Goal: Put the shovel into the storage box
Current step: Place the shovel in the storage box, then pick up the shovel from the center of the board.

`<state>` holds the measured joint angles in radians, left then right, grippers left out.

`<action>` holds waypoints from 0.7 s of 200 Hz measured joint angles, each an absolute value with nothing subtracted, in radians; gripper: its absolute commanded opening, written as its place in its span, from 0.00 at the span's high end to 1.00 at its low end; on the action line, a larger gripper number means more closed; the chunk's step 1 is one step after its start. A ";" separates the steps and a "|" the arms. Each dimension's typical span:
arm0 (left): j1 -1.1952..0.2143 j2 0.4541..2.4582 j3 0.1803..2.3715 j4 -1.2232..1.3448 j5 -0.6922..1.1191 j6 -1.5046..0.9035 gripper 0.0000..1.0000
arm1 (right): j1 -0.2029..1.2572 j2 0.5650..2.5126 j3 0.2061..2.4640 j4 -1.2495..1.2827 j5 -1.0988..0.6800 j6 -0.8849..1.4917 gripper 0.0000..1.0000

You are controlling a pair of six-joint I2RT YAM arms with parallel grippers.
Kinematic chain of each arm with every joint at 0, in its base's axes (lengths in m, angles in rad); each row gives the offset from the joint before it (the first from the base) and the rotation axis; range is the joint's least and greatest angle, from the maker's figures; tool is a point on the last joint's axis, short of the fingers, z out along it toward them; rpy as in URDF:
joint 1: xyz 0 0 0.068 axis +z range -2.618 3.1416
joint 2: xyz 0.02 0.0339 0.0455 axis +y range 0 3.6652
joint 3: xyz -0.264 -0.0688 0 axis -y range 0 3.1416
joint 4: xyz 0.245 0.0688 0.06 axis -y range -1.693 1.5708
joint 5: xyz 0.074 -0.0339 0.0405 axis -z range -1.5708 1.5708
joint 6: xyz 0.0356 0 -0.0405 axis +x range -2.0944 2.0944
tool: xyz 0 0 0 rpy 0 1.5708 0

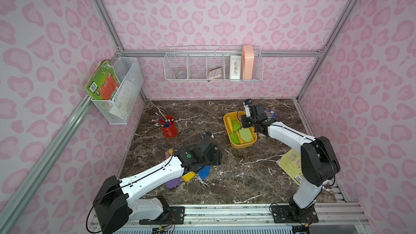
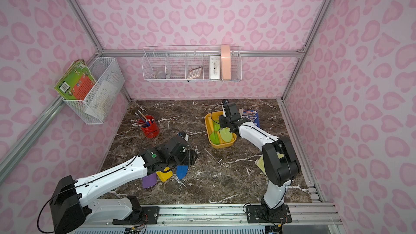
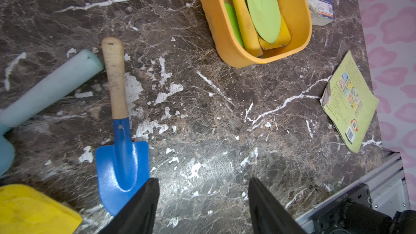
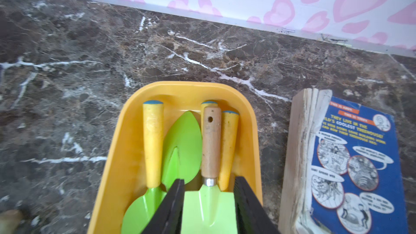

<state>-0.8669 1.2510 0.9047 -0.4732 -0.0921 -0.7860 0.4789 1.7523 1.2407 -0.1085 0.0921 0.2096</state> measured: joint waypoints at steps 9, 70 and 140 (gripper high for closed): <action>-0.865 1.245 0.908 -0.488 -0.100 -0.786 0.32 | 0.485 1.731 1.223 -0.109 0.083 0.216 0.59; -0.851 1.238 0.960 -0.621 -0.166 -0.786 0.36 | 0.544 1.539 1.046 -0.094 -0.064 0.271 0.55; -0.824 1.202 0.993 -0.784 -0.220 -0.782 0.37 | 0.691 1.283 0.800 -0.009 -0.209 0.339 0.52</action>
